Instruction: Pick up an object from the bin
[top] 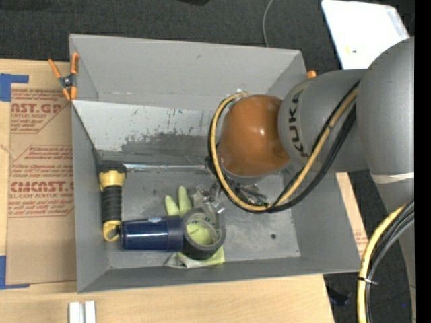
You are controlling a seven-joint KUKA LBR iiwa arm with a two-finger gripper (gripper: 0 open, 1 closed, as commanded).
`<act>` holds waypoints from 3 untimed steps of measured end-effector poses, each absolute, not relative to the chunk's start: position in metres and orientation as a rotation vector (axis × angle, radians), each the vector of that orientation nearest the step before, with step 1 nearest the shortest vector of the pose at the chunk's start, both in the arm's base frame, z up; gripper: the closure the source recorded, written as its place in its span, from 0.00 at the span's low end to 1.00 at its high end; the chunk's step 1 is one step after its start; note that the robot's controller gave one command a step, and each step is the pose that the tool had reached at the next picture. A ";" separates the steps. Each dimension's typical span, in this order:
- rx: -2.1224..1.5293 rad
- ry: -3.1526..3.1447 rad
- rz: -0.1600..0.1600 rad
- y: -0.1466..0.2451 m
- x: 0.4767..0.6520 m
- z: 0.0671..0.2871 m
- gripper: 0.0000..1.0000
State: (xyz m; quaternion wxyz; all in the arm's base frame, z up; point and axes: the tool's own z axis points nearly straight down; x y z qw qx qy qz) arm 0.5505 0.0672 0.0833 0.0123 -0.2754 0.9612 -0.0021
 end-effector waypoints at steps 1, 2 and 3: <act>-0.858 2.997 -0.006 0.067 0.550 0.083 1.00; -0.858 2.997 -0.006 0.067 0.550 0.083 1.00; -0.859 2.991 0.003 0.071 0.550 0.081 0.00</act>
Offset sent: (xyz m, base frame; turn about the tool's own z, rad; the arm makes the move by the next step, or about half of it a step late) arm 0.0000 0.0000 0.0000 0.0000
